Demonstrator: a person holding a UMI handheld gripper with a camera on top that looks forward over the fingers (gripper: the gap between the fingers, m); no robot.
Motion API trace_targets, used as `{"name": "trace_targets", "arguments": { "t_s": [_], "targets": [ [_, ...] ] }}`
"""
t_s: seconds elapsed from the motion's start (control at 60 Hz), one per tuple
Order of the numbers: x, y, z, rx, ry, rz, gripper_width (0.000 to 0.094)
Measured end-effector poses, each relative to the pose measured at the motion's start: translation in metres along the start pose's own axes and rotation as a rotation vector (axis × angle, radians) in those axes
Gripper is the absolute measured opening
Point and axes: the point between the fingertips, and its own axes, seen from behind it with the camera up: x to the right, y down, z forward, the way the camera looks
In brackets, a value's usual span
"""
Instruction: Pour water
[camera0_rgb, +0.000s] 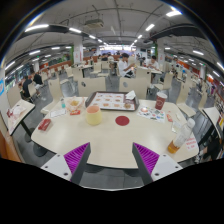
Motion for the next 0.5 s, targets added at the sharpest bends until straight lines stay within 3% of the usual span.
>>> {"name": "trace_targets", "arguments": {
  "t_s": [0.333,0.5],
  "targets": [
    [0.186,0.083,0.013,-0.001,0.150,0.056,0.0851],
    [0.274,0.087,0.041,0.055,0.217,0.115,0.0852]
  ]
}}
